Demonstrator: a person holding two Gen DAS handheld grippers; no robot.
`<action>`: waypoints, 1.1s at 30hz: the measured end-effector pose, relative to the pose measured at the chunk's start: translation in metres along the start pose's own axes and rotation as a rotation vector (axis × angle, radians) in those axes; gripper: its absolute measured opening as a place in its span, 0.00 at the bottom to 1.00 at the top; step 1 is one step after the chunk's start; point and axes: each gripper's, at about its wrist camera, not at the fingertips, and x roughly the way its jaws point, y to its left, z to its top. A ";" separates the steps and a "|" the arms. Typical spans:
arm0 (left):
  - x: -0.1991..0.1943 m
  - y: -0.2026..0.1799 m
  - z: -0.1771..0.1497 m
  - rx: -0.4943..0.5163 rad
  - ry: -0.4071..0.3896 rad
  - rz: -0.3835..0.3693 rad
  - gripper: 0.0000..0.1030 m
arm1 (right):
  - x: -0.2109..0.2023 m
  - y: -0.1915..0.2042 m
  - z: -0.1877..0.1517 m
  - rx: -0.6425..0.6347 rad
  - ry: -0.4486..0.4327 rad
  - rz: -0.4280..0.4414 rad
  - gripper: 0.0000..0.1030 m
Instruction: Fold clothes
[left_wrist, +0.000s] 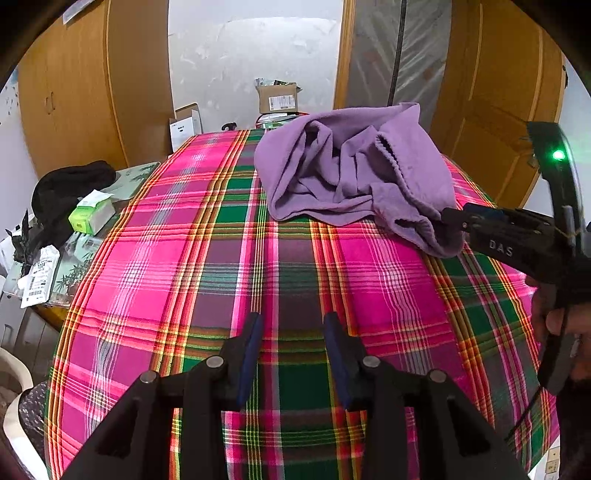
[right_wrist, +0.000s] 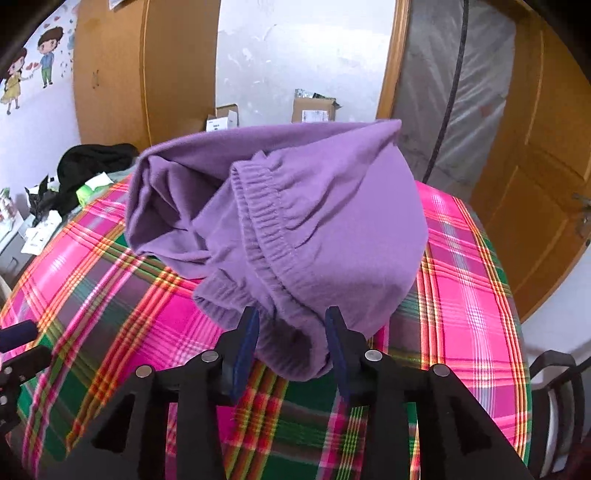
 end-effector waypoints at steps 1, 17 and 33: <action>0.000 0.000 0.000 0.000 0.001 0.000 0.34 | 0.005 -0.001 0.001 -0.001 0.013 -0.002 0.38; 0.004 0.003 -0.008 -0.014 0.029 0.005 0.34 | 0.034 -0.023 0.000 -0.003 0.099 0.025 0.09; -0.016 0.017 -0.009 -0.065 -0.010 0.006 0.34 | -0.113 0.063 0.010 -0.011 -0.111 0.509 0.08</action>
